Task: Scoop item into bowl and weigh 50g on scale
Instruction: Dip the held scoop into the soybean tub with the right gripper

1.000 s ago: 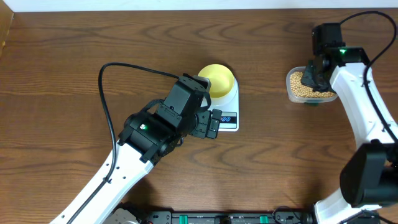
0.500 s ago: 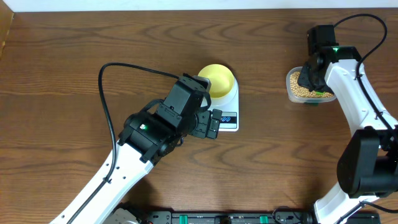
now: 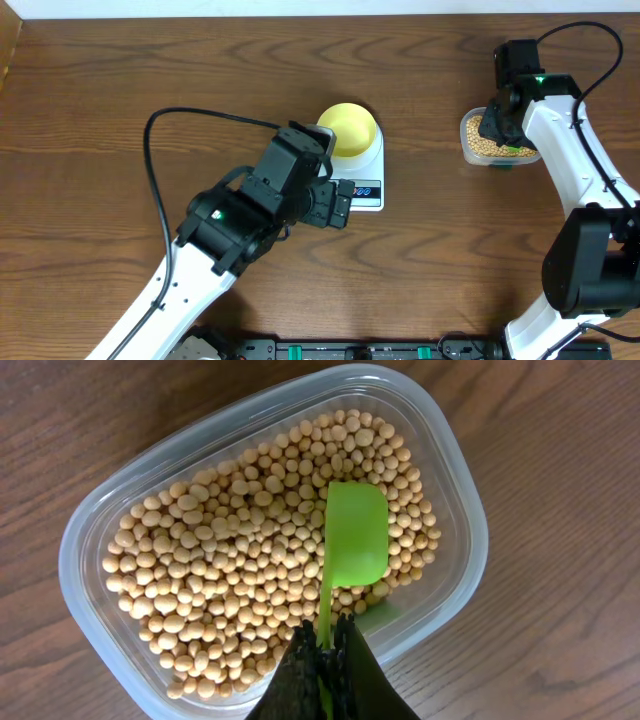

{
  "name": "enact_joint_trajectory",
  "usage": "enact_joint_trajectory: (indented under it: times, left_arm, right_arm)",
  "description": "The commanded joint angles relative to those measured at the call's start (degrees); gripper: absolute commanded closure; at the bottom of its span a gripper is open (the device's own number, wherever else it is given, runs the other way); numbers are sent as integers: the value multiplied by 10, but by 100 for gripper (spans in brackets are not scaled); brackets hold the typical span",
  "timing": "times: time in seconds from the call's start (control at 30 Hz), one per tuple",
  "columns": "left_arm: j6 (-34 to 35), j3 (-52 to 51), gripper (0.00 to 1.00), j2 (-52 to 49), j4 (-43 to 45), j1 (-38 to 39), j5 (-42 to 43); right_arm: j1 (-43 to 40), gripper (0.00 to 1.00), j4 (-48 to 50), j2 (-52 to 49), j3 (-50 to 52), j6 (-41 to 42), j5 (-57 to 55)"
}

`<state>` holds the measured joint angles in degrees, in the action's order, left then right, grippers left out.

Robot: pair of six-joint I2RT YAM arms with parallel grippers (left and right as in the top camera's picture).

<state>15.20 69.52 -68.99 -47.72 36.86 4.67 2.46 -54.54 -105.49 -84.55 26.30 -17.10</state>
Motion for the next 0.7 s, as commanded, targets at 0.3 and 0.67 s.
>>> enact_joint_trajectory:
  times: [0.3,0.67]
  left_arm:
    - [-1,10,2,16,-17,-2,7]
    - [-1,10,2,16,-24,-2,7]
  right_arm:
    - [-39,99,1,-34,4,7,103]
    - [-43,99,-5,-36,3,-2,225]
